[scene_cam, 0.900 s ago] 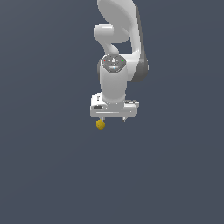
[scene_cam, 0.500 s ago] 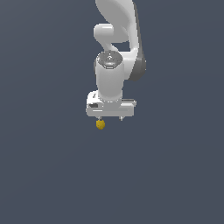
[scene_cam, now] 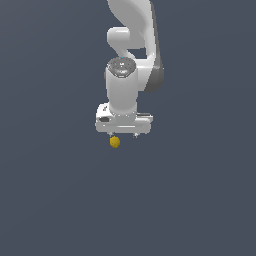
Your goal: Pick up the object and move it to a goal position.
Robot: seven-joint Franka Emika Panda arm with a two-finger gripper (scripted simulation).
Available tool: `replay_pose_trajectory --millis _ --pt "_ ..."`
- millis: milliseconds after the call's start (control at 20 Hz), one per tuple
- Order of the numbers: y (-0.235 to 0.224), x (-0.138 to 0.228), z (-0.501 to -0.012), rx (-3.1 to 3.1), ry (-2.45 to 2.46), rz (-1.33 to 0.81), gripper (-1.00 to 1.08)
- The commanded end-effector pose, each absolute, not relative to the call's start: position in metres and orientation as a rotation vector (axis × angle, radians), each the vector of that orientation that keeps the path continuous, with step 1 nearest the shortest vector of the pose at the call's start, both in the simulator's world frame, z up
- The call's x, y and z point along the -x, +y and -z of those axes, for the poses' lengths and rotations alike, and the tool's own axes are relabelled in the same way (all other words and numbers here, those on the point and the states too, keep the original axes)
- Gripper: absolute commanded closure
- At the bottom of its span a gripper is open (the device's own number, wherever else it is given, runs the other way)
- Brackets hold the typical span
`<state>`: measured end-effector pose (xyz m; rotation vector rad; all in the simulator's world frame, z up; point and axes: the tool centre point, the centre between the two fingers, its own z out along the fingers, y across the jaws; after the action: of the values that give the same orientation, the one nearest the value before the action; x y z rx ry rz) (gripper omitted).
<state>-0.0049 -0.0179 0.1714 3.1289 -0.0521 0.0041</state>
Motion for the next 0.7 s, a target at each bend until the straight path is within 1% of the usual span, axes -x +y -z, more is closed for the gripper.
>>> replay_pose_trajectory --millis 0,250,650 --pt "-0.022 0.008 -0.164 -3.130 -0.097 -0.003 -0.92" --pt "-0.033 0.020 -0.140 -3.128 -0.259 -0.001 -0.92" --pt "-0.059 0.050 -0.095 -3.087 -0.593 0.001 -0.92"
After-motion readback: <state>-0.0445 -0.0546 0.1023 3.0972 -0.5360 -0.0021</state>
